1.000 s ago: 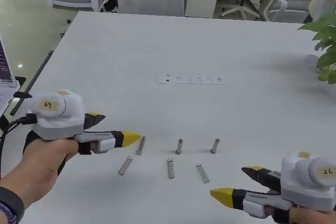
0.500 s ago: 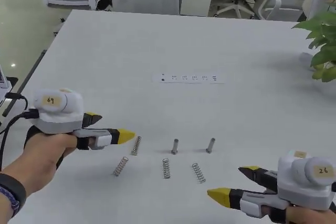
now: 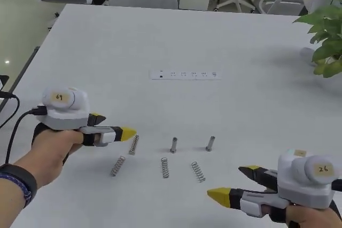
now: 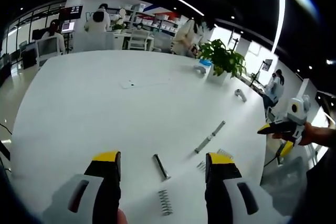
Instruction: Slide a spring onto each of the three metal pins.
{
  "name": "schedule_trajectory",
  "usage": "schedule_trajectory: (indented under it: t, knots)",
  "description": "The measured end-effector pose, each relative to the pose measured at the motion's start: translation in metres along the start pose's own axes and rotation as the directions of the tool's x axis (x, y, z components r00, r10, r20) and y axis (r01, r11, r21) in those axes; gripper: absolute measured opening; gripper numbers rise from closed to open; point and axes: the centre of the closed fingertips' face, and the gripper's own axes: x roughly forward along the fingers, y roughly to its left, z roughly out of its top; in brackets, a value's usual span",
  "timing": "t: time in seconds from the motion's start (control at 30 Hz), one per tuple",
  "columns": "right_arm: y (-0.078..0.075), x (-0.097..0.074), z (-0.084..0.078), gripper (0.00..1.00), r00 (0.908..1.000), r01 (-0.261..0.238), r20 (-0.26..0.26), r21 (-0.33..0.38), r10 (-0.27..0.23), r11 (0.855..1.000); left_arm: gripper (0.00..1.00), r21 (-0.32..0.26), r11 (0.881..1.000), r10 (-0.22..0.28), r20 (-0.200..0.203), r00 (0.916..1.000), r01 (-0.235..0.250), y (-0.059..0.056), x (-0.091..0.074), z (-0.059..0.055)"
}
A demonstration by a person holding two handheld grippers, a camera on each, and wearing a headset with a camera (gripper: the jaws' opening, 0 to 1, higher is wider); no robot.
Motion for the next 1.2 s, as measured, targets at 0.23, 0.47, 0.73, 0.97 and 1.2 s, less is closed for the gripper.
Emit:
schedule_trajectory:
  t: [0.23, 0.47, 0.73, 0.97, 1.2]
  knots:
    - [-0.003, -0.001, -0.001, 0.72, 1.0000, 0.004, 0.001, 0.004, -0.004, 1.000, 0.55, -0.015, 1.000, 0.004, -0.027, 0.9996, -0.005, 0.001, 0.012, -0.006]
    - [-0.004, -0.002, -0.002, 0.71, 1.0000, 0.004, 0.002, 0.007, -0.004, 1.000, 0.48, -0.043, 0.999, 0.020, -0.054, 0.9984, -0.022, 0.004, 0.021, -0.013]
    - [-0.005, -0.003, -0.004, 0.71, 1.0000, 0.005, 0.001, 0.014, -0.005, 1.000, 0.40, -0.070, 0.997, 0.030, -0.084, 0.9960, -0.036, 0.007, 0.031, -0.021]
    - [-0.005, -0.003, -0.005, 0.71, 1.0000, 0.004, -0.002, 0.018, -0.004, 1.000, 0.31, -0.101, 0.994, 0.030, -0.123, 0.9920, -0.043, 0.006, 0.041, -0.029]
    - [-0.005, -0.001, -0.005, 0.71, 1.0000, 0.000, -0.004, 0.019, 0.000, 1.000, 0.22, -0.118, 0.991, 0.046, -0.165, 0.9851, -0.066, 0.010, 0.051, -0.037]
